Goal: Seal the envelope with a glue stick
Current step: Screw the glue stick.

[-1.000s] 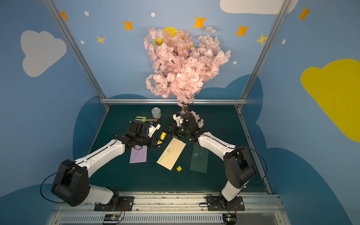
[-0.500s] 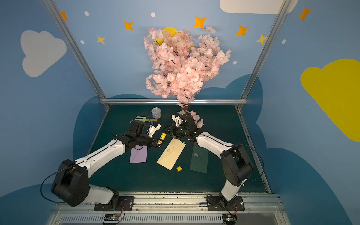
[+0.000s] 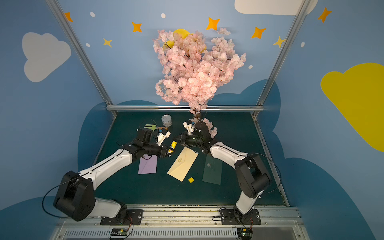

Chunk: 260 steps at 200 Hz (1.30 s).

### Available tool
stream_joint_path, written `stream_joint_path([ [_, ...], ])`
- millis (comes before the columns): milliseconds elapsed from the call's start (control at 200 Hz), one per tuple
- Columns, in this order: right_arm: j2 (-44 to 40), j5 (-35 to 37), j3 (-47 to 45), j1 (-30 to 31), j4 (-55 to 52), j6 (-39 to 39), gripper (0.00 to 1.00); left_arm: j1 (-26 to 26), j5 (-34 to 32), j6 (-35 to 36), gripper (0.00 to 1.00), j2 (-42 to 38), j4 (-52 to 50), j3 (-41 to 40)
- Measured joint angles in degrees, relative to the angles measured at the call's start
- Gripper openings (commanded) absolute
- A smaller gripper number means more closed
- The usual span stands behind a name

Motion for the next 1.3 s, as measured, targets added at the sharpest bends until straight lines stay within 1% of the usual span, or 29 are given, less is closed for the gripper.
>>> stream_joint_path([
  [120,-0.09,-4.13,-2.86,-0.7,10.01,2.86,0.19,2.4,8.0,-2.49,0.02,-0.55,2.51,-1.01],
  [260,-0.09,-8.85,-4.39,-1.07,23.69,7.76,0.19,4.81,18.91,-7.48,0.02,-0.81,8.85,-1.29],
  [355,0.37,-11.82,-4.7,-1.38,34.12,11.96,0.19,5.66,26.29,-12.83,0.02,-0.85,15.61,-1.4],
  [451,1.9,-14.56,-4.66,-1.49,44.63,16.74,0.2,6.01,32.15,-18.97,0.02,-0.81,22.29,-1.75],
  [531,3.1,-16.65,-4.22,-1.46,50.64,19.65,0.2,6.14,36.52,-24.02,0.02,-0.09,27.32,-1.99],
  [586,3.37,-17.7,-3.91,-1.49,52.72,20.79,0.23,6.23,38.91,-27.28,0.02,0.57,30.88,-2.12],
  [631,3.34,-18.27,-3.76,-1.51,53.48,21.09,0.29,6.27,40.15,-29.07,0.02,0.79,33.09,-2.25],
  [661,3.34,-18.53,-3.67,-1.51,53.7,21.11,0.31,6.43,40.54,-29.94,0.02,0.79,34.29,-2.45],
  [716,3.06,-18.67,-3.63,-1.75,52.81,20.65,0.38,6.93,40.41,-30.01,0.02,0.76,34.75,-2.54],
  [731,2.95,-18.69,-3.61,-1.84,51.95,20.33,0.38,7.06,40.26,-29.86,0.03,0.76,34.6,-2.54],
  [761,2.64,-18.62,-3.61,-1.97,49.66,19.41,0.39,7.43,39.15,-28.5,0.02,0.57,33.16,-2.47],
  [831,1.73,-17.35,-3.56,-2.12,42.93,16.63,0.42,7.96,35.28,-22.88,0.02,-0.39,26.75,-2.16],
  [906,1.16,-15.45,-2.6,-2.27,34.16,14.1,0.43,7.98,30.56,-16.87,0.03,-1.22,20.15,-1.49],
  [1011,1.11,-12.59,-1.03,-2.27,25.11,12.0,0.45,7.48,24.61,-11.04,0.02,-1.51,13.9,-1.09],
  [1126,1.11,-9.29,0.92,-1.66,15.8,9.94,0.48,6.69,19.89,-6.4,0.02,-1.49,8.59,-1.03],
  [1237,1.14,-6.51,3.72,-0.94,7.98,7.21,0.49,5.49,15.72,-2.91,0.02,-1.31,4.17,-0.15],
  [1302,1.18,-5.16,5.22,-0.22,4.28,5.75,0.47,4.92,13.53,-1.44,0.03,-1.29,2.19,0.63],
])
